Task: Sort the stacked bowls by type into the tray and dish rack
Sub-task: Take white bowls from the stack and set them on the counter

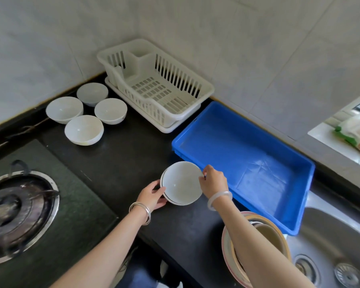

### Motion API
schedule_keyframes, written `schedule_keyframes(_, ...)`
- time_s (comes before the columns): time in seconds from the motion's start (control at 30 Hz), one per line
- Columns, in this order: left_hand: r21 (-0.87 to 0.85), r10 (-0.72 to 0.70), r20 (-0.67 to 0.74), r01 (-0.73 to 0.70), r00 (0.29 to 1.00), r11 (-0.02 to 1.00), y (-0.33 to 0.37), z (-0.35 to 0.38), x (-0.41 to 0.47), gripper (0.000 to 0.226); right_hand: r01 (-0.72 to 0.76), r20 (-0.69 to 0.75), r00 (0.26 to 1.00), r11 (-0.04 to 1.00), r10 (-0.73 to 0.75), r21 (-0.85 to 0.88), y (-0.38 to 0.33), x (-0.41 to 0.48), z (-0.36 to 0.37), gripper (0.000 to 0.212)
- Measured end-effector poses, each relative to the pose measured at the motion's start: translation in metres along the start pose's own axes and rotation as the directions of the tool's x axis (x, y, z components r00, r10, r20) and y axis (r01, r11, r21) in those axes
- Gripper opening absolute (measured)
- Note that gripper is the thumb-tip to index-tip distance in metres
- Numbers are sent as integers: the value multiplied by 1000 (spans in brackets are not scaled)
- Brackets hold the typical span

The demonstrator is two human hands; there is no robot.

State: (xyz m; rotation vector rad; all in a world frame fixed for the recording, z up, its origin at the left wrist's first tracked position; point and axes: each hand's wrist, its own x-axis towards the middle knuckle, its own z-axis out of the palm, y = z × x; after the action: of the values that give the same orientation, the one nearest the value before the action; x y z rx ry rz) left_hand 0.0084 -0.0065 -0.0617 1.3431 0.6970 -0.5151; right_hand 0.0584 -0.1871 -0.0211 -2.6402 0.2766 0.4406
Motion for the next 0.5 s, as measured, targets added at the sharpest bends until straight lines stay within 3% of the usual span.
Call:
schedule_keyframes(0.33, -197, -19, 15, 22, 1000, 980, 1, 3, -2, 38, -71, -39, 995, 918, 93, 390, 12, 0, -11, 10)
schedule_keyframes(0.5, -236, -4, -49, -8, 999, 972, 5, -6, -1, 35, -53, -65, 993, 872, 97, 487, 2, 9, -25, 10)
